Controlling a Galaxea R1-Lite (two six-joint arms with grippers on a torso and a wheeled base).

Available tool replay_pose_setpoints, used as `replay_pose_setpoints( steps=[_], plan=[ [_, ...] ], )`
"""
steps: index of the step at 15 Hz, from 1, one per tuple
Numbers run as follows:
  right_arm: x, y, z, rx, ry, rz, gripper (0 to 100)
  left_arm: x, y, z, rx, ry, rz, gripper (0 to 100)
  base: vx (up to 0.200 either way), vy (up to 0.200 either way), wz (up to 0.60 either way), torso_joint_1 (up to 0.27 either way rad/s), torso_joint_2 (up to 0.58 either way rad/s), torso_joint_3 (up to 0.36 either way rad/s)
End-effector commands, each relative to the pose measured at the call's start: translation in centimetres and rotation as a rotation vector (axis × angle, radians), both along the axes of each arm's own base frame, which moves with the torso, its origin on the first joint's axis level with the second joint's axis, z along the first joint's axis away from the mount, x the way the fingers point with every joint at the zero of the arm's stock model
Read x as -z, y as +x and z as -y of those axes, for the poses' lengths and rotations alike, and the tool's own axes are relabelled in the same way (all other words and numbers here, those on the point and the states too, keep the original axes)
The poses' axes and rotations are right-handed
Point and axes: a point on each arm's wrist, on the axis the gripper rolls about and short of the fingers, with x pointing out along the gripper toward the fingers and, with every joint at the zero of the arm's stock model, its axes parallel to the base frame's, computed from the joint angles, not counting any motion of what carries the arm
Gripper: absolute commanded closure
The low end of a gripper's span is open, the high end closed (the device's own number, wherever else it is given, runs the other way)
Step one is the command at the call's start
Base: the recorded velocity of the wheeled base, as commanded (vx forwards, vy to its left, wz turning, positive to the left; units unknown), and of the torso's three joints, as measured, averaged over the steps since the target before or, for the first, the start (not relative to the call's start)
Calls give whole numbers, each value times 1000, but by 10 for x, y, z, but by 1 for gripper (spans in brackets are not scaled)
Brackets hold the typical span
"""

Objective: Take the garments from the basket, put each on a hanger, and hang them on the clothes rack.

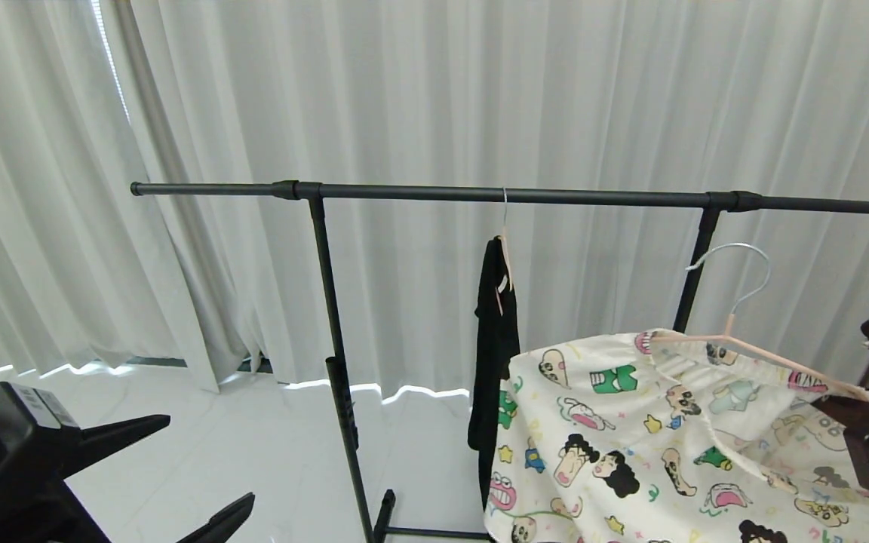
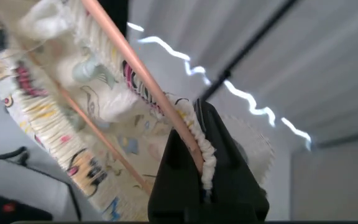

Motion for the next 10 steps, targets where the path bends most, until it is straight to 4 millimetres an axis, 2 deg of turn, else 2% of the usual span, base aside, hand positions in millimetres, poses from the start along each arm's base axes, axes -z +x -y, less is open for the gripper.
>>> replay_pose_setpoints(
  steps=[1, 4, 6, 10],
  plan=[
    [1, 4, 14, 124, -18, -8, 100, 2, 3, 1, -27, 17, -9, 0, 0, 0, 0, 0, 0, 0],
    [4, 8, 32, 305, -55, -30, 100, 3, 4, -1, -101, 58, 4, 0, 0, 0, 0, 0, 0, 0],
    [4, 9, 40, 367, -62, -47, 100, 4, 6, -1, -147, 95, 12, 0, 0, 0, 0, 0, 0, 0],
    [4, 20, 40, 427, 23, -68, 100, 3, 11, 2, -151, 109, 1, 0, 0, 0, 0, 0, 0, 0]
  ],
)
